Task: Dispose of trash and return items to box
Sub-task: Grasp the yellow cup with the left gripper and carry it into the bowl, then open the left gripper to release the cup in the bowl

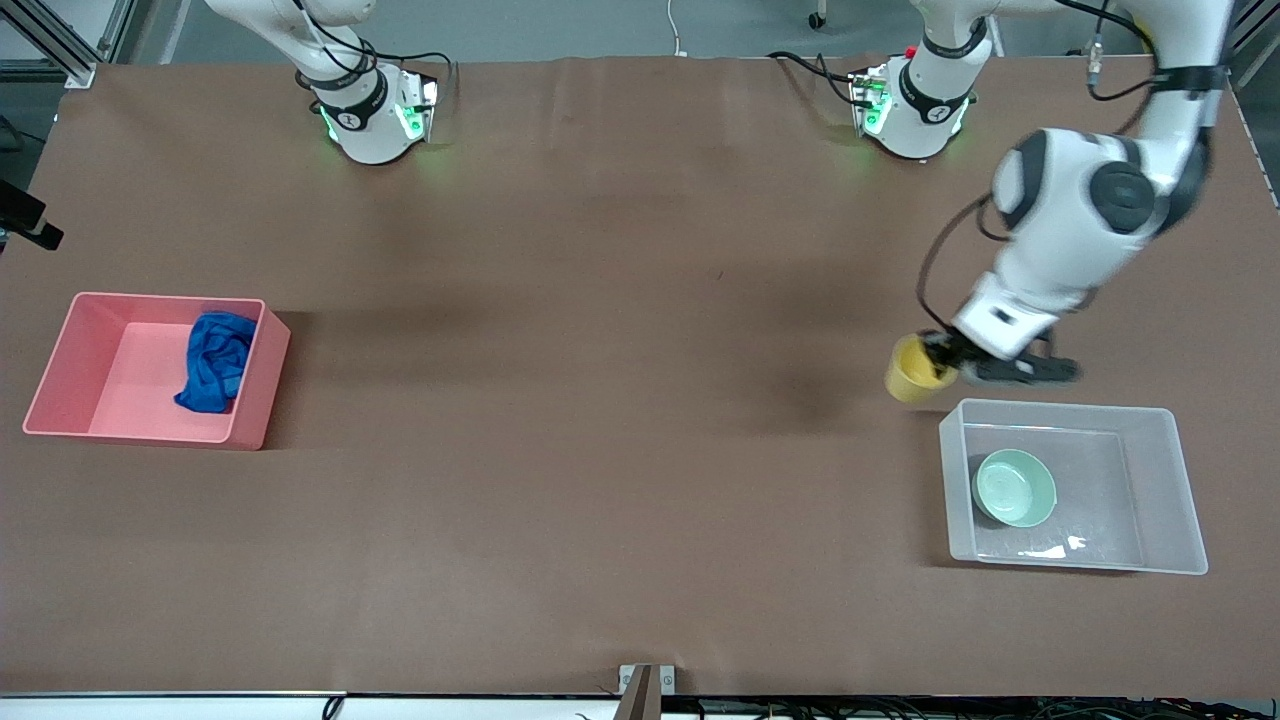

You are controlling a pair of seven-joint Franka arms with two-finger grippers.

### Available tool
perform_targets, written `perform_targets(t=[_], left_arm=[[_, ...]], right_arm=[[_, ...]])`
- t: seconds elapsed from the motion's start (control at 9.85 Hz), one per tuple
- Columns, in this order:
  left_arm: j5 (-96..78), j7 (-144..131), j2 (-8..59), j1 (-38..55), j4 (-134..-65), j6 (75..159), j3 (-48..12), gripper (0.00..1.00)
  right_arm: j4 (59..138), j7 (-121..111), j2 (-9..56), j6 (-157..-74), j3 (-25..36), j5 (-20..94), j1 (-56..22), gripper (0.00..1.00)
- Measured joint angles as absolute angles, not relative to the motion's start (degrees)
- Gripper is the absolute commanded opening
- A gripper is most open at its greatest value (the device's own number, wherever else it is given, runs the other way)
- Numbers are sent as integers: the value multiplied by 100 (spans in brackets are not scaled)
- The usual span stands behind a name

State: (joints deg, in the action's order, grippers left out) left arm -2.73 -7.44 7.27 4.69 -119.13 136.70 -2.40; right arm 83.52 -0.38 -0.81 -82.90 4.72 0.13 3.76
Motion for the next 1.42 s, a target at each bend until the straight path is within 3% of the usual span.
perform_targets(t=[0.51,0.81,1.02,1.12,1.22,1.32,1.42], left_arm=[[-469,-72,3022,404,-9077,12608,678,1],[-1067,961,3561,362,-8771,12525,1132,4],[-1090,1088,3777,343,-8746,12514,1165,13],[-1091,1088,3881,358,-8740,12514,1164,22],[-1096,1088,3946,364,-8731,12515,1164,46],[-1097,1088,3974,367,-8724,12515,1163,91],[-1098,1088,3978,372,-8702,12515,1163,100]], right_arm=[[8350,-46,-81,-8287,475,8,377,100],[8348,-72,-81,-8280,482,5,378,100],[8348,-76,-81,-8199,485,5,378,100],[8347,-77,-81,-8195,486,2,379,100],[8347,-78,-81,-8193,487,1,379,100],[8347,-79,-81,-8194,488,0,380,100],[8347,-80,-81,-8193,488,0,379,100]])
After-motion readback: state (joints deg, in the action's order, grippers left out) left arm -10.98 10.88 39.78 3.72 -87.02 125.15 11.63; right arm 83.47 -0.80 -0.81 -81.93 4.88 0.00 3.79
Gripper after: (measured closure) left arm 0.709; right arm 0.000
